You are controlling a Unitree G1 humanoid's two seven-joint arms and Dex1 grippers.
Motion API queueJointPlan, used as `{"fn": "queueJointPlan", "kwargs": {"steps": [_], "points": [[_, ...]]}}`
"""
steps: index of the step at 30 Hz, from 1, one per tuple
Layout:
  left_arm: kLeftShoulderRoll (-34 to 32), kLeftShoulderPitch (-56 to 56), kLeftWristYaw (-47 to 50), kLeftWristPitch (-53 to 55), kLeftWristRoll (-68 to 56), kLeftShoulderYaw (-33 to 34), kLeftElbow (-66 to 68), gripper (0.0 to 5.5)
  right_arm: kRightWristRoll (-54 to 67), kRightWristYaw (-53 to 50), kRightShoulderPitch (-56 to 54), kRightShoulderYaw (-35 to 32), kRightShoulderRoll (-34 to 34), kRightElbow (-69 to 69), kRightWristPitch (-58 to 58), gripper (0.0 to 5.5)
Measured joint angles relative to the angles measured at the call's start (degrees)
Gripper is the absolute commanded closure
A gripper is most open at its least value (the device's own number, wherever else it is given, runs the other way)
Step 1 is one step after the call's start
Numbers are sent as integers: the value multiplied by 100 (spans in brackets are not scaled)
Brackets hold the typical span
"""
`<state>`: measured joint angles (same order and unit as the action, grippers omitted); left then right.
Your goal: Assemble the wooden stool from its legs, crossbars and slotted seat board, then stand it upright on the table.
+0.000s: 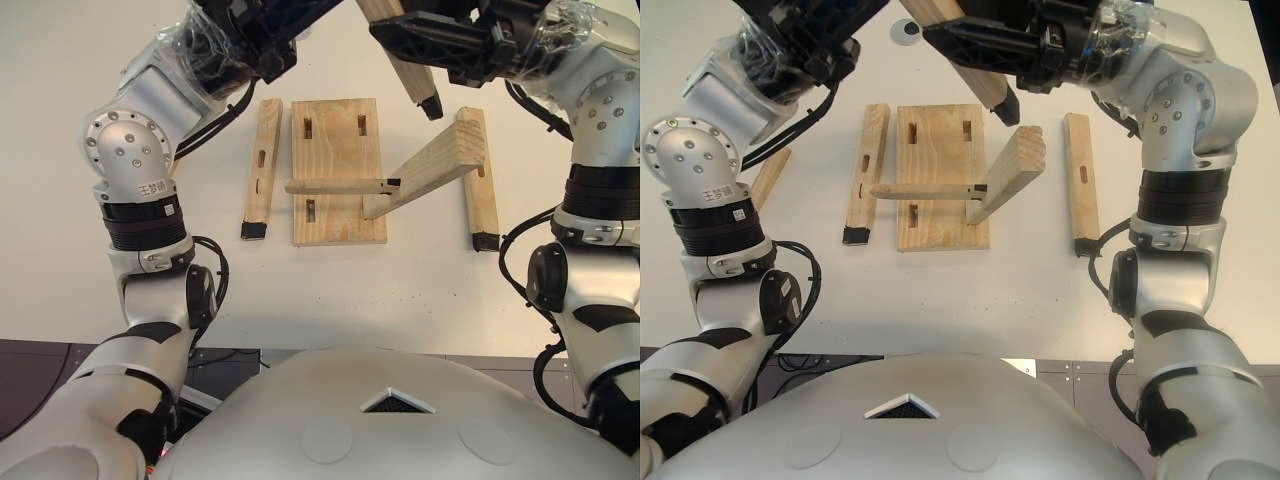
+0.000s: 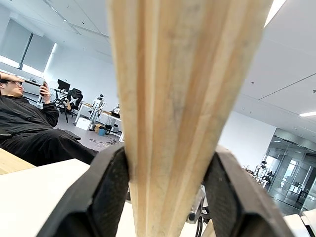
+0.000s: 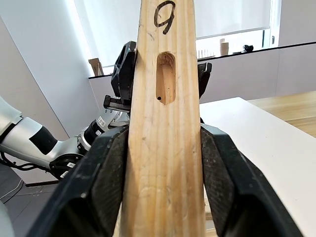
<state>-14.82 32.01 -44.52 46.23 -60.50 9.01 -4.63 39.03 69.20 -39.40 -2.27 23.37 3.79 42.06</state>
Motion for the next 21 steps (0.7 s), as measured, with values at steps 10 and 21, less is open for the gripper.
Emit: {"fn": "queueJointPlan", "kwargs": {"steps": [10,21], "points": [[50,-124,-427,-938,462,280,820,344,-276,-213,31,219,279,61,38,194],[-1029,-2198,-1742,-1450,1259,414,574,344,-387,-800,265,-954,907,1031,-470,194]]}}
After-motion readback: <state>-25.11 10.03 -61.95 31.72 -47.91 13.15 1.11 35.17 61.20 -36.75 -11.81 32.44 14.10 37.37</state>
